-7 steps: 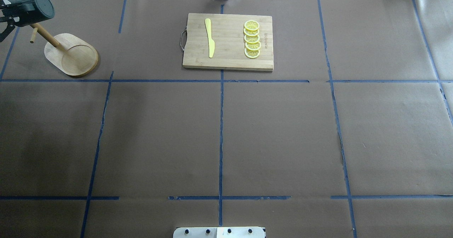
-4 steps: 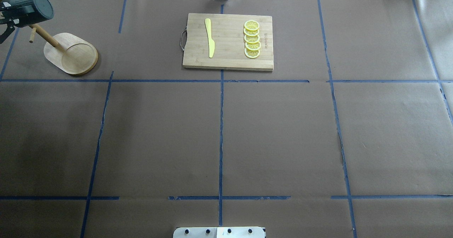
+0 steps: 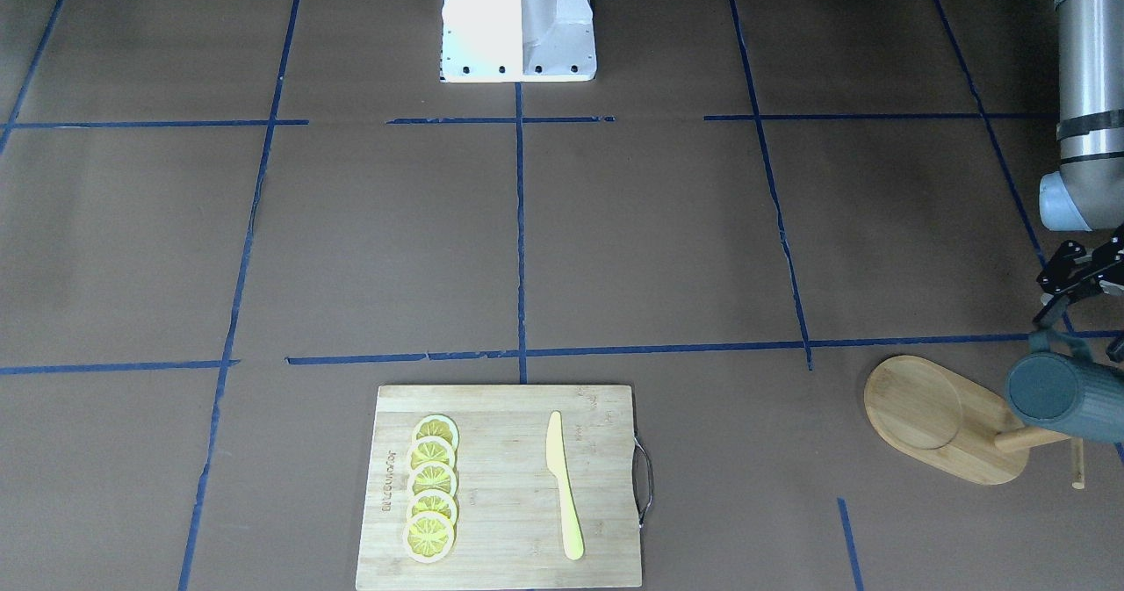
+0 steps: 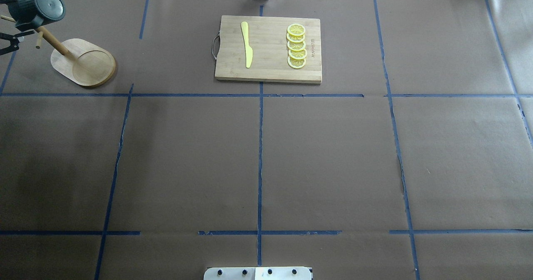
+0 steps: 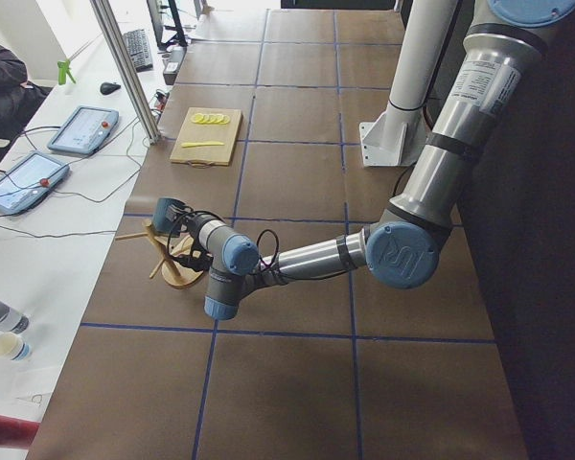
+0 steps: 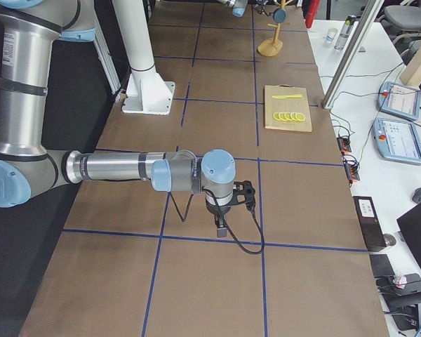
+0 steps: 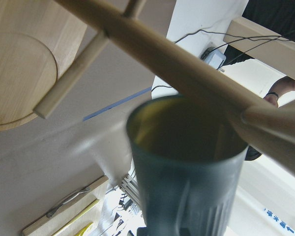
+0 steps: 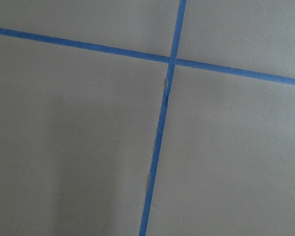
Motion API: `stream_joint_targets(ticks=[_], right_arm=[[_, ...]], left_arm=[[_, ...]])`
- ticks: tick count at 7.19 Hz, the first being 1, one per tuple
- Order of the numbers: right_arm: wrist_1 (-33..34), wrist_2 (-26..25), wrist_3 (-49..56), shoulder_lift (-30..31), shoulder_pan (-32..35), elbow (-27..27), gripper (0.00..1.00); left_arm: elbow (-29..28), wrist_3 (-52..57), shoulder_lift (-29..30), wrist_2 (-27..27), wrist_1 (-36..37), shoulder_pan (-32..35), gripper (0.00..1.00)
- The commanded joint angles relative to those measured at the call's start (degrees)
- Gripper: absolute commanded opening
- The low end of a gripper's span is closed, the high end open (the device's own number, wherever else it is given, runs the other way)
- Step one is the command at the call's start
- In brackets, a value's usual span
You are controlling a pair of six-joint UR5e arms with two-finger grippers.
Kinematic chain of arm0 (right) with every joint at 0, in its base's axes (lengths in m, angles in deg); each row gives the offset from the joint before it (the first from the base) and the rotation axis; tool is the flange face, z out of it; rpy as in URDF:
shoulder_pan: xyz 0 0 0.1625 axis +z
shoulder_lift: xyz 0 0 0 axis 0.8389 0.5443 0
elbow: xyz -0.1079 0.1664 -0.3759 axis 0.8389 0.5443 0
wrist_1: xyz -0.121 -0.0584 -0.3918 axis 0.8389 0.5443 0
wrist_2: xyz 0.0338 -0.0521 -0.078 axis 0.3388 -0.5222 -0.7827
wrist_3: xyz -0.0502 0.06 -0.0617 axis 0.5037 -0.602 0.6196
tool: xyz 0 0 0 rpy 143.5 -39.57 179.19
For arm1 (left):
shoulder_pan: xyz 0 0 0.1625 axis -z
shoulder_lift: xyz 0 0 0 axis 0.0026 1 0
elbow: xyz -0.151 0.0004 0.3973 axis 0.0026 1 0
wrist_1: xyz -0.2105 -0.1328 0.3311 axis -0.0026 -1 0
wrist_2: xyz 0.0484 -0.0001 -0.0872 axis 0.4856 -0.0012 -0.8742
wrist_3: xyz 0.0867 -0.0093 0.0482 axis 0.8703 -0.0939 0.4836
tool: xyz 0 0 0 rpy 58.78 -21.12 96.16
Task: Hang cup on storage rack
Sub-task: 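Position the mug handle over a rack peg with the left gripper, then lower the mug handle onto the peg and release with the left gripper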
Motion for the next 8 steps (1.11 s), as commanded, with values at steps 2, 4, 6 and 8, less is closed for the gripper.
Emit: stream_joint_targets(ticks=[2,4,6,8], right_arm=[[0.0,0.1,-0.3,0.0,0.0,-0.1,1.0],[0.0,0.1,-0.4,0.0,0.0,-0.1,1.0],[0.1,0.2,-0.6,0.0,0.0,-0.1,1.0],[0.1,0.2,-0.6,0.1,0.0,-0.1,1.0]], left_arm=[[0.9,0.1,-0.1,-0.2,-0.1,0.4,1.0],[0.9,6.1,0.0,-8.6,0.0,5.0,1.0],[0.6,21.4,-0.1,-15.5,0.4,5.6,1.0],[0.4,40.3,-0.1,-22.8,4.8,6.8,1.0]])
